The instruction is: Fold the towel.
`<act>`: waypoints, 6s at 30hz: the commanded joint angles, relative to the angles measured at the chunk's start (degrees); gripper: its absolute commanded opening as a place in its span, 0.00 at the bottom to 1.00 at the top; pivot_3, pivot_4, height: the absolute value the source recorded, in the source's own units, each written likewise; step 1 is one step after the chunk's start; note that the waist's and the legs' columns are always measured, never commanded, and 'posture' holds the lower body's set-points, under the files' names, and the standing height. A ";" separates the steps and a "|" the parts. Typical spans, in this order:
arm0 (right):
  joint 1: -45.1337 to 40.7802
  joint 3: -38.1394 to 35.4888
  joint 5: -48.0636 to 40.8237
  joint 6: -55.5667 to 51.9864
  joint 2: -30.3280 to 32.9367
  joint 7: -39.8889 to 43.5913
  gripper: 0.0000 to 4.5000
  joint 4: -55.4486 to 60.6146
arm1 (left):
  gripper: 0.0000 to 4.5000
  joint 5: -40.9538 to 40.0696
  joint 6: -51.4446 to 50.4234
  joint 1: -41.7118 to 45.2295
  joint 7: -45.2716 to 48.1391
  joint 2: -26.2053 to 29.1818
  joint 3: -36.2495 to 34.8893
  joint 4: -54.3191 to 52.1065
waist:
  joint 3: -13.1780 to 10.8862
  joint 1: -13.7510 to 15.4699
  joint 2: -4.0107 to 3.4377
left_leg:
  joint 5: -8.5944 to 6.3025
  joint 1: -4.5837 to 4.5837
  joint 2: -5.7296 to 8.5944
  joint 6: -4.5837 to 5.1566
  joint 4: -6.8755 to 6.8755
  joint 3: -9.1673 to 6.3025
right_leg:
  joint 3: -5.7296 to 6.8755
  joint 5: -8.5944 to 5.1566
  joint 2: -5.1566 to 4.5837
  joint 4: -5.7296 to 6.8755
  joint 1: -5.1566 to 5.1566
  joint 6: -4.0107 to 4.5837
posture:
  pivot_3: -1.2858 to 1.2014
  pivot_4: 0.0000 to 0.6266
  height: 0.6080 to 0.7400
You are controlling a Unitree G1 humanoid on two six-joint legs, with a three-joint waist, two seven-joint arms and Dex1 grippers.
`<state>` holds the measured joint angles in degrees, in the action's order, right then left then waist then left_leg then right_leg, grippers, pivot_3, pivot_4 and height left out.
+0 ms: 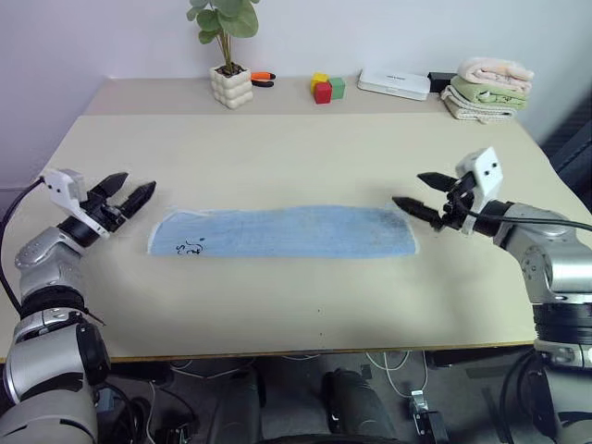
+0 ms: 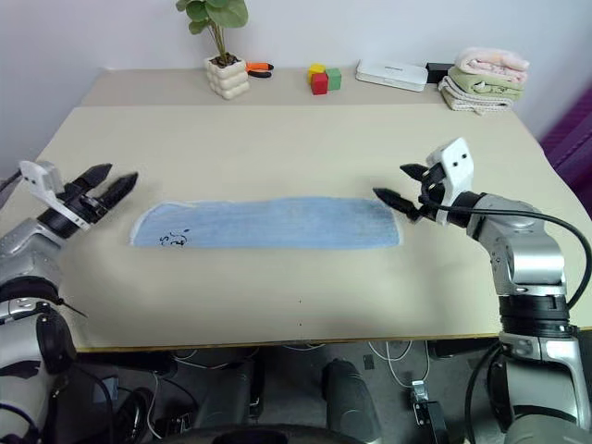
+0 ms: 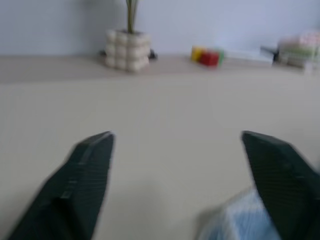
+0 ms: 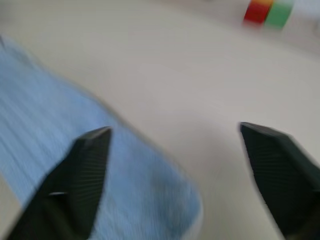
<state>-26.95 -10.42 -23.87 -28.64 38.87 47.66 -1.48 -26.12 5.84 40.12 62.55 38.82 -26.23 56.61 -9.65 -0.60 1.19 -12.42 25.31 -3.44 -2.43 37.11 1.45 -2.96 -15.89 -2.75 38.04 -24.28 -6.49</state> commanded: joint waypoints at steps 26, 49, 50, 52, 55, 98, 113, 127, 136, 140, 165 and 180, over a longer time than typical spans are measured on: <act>3.10 10.59 18.94 12.77 -32.41 -41.50 0.01 -6.79 | 0.01 2.91 -4.52 -14.63 -31.72 -31.05 13.22 -32.43 | 0.07 -0.23 -0.03 | 0.01 -0.07 0.00 -0.01 -0.04 -0.06 | -0.02 0.02 0.09 0.00 0.06 0.04 | 0.52 0.24 1.00; 7.57 4.31 19.91 11.19 -24.52 -42.82 0.01 -7.16 | 0.01 3.72 4.57 -12.26 -29.76 -14.76 5.38 -18.14 | 0.09 0.02 -0.04 | 0.00 -0.30 -0.02 -0.01 -0.08 -0.06 | -0.01 0.02 0.06 -0.07 0.35 0.05 | 0.52 0.24 1.00; 7.49 3.79 19.94 11.03 -24.36 -43.41 0.01 -7.33 | 0.01 3.74 4.65 -12.28 -29.84 -14.52 5.23 -18.09 | 0.09 0.02 -0.04 | 0.00 -0.30 -0.02 -0.01 -0.08 -0.06 | -0.01 0.02 0.06 -0.07 0.35 0.05 | 0.52 0.24 1.00; 7.34 3.33 19.59 10.90 -24.10 -43.34 0.01 -6.97 | 0.01 3.54 4.47 -12.23 -30.21 -14.26 4.88 -18.45 | 0.09 0.03 -0.04 | 0.00 -0.30 -0.02 -0.01 -0.09 -0.06 | 0.00 0.02 0.06 -0.07 0.35 0.05 | 0.52 0.24 1.00; 7.12 3.61 19.70 10.39 -23.49 -42.77 0.01 -5.43 | 0.01 3.03 3.09 -12.25 -30.64 -14.25 4.45 -19.60 | 0.09 -0.04 -0.04 | 0.00 -0.30 -0.02 -0.01 -0.09 -0.05 | 0.00 0.02 0.05 -0.08 0.35 0.05 | 0.52 0.24 1.00; 32.18 -12.88 -74.00 -19.12 -19.05 -66.69 0.99 20.78 | 1.00 -11.73 -21.69 -11.89 18.94 -1.34 10.42 -37.04 | 0.07 -0.29 -0.05 | -0.05 -0.27 -0.15 0.06 -0.22 -0.04 | -0.01 -0.11 0.09 -0.37 0.36 0.34 | 0.52 0.24 1.00; 24.18 -8.99 -69.31 -12.82 -23.49 -68.87 0.81 12.34 | 1.00 -12.90 -21.83 -15.32 16.74 -1.51 8.86 -40.84 | 0.08 -0.37 -0.02 | -0.06 -0.28 -0.21 0.06 -0.21 -0.04 | -0.01 -0.08 0.13 -0.46 0.42 0.40 | 0.52 0.24 1.00; 20.16 -13.92 -62.51 -11.78 -16.31 -65.61 0.01 9.65 | 1.00 -12.98 -21.66 -17.01 15.21 -1.90 7.91 -42.37 | 0.11 0.08 0.03 | -0.07 -0.43 -0.21 0.08 -0.22 0.00 | 0.00 -0.06 0.08 -0.81 0.73 0.48 | 0.52 0.24 1.00; 19.59 -13.42 -55.41 -16.18 -5.13 -54.54 0.01 12.92 | 1.00 -12.48 -20.68 -15.88 15.17 -2.46 8.23 -40.95 | 0.09 -0.22 -0.01 | -0.11 -0.43 -0.22 0.15 -0.24 0.02 | -0.03 -0.06 0.14 -0.83 0.70 0.47 | 0.52 0.24 1.00; 18.77 -7.37 -46.38 -16.11 -1.46 -46.01 0.01 18.72 | 1.00 -12.41 -20.50 -15.63 15.35 -2.32 8.21 -40.55 | 0.08 -0.26 -0.02 | -0.12 -0.43 -0.22 0.17 -0.24 0.02 | -0.03 -0.05 0.14 -0.83 0.70 0.46 | 0.52 0.24 1.00; 0.58 28.59 1.89 -2.39 -5.34 -15.61 0.01 19.69 | 1.00 -14.24 -21.62 -20.08 11.13 -3.16 6.81 -46.94 | 0.07 -0.15 -0.02 | -0.13 -0.41 -0.23 0.18 -0.16 0.02 | 0.00 -0.06 0.14 -0.82 0.67 0.47 | 0.52 0.24 1.00; -0.50 33.30 14.40 2.69 -8.52 -8.63 0.13 15.23 | 1.00 -14.06 -21.51 -20.24 10.50 -2.85 7.16 -47.40 | 0.07 -0.15 -0.01 | -0.13 -0.41 -0.22 0.18 -0.20 0.04 | 0.01 -0.05 0.15 -0.82 0.64 0.46 | 0.52 0.24 1.00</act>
<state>-26.38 25.05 -8.79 -26.00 31.63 38.83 12.94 -39.39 -15.98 19.83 73.01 35.44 -17.98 10.58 -9.58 -0.75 1.18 -12.55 24.90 -3.66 -2.25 36.90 1.49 -2.95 -15.94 -2.59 37.24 -23.64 -6.03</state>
